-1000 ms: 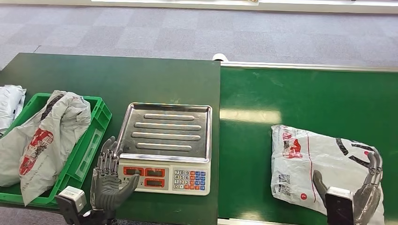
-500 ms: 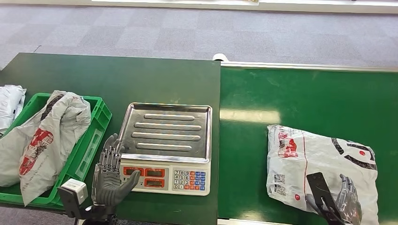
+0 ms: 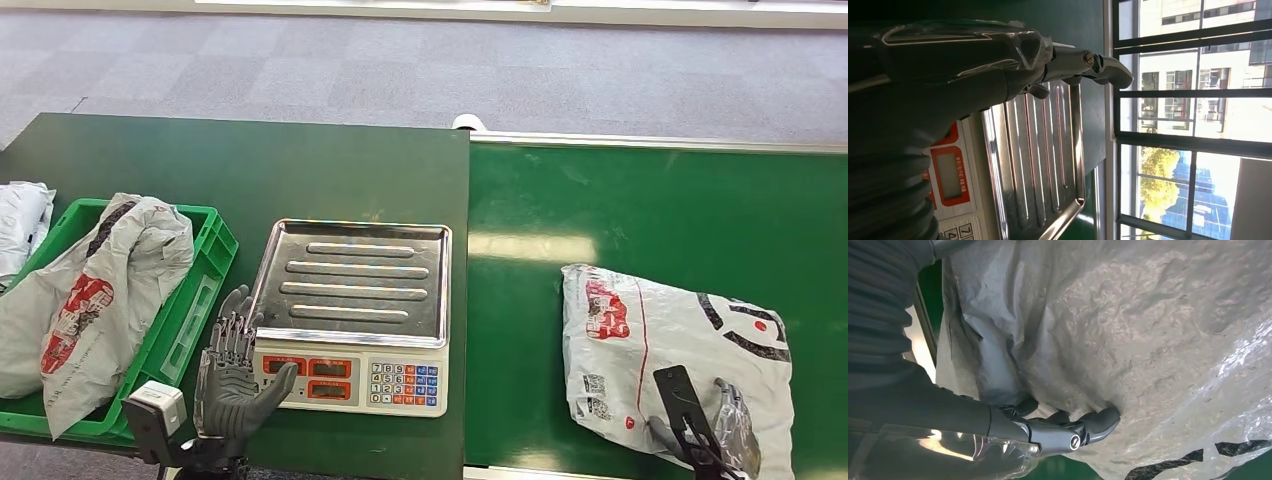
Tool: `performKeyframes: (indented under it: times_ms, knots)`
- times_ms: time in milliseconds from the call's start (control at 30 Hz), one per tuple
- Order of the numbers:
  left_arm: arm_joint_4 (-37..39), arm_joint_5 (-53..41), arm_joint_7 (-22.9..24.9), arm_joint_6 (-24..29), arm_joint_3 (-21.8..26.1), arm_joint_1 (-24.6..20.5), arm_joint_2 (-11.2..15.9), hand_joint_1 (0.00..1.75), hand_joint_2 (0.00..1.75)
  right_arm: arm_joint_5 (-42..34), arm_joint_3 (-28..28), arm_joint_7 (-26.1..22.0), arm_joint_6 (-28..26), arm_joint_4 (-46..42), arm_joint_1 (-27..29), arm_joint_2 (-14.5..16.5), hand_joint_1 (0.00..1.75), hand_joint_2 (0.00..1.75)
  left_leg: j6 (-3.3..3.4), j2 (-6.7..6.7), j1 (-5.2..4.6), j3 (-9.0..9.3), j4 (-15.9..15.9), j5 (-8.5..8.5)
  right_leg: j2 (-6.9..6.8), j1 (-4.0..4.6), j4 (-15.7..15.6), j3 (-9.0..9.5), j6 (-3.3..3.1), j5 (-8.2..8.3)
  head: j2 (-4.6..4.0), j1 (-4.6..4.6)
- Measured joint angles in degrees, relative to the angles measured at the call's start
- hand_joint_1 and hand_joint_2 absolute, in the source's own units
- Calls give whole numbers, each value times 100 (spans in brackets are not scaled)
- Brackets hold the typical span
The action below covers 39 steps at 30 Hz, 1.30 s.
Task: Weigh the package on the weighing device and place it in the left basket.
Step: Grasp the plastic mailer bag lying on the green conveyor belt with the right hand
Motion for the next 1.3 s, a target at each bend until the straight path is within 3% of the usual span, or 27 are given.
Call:
performKeyframes:
  times_ms: [67,200,233,500,733,967,1167,1300]
  knots:
    - [1,-1,1,0,1,-3,0,0,175,2,-1,2,22,56,-22,-7,8,175,0,0,0,0,0,0,0,0,0,0,0,0,0,-1]
    - [32,-2,-2,1,4,-49,-3,0,175,9,2,0,149,324,-141,-61,167,175,0,1,0,0,0,0,0,0,0,1,0,0,0,0]
    - [46,-2,-4,3,7,-63,-6,0,175,-1,3,-30,168,415,-184,-75,172,175,0,1,0,1,0,0,0,0,0,3,0,0,0,0]
    - [78,-57,-104,39,74,-71,-50,0,175,-155,173,-560,-344,502,-347,-90,175,175,0,1,0,5,0,0,0,0,0,8,0,1,0,-1]
    - [78,-109,-223,78,127,-77,-81,0,175,-665,534,-1297,-1102,-214,-449,-90,175,175,0,1,0,2,0,1,1,1,1,6,0,0,0,0]
    - [78,-341,-422,89,148,-275,-81,0,175,-1102,989,-2111,-1913,-947,-934,-122,175,175,1,1,0,4,0,5,0,0,1,9,-1,4,0,1]
    - [71,-565,-569,121,190,-522,-83,0,175,-1104,1704,-2387,-2023,-1375,-1544,-45,175,175,-1,3,2,9,0,8,2,3,4,10,-2,4,0,0]
    - [66,-587,-573,119,203,-548,-83,0,175,-1078,1813,-2370,-2024,-1405,-1609,-27,175,175,-1,3,3,10,0,8,1,3,4,10,-2,4,0,-1]
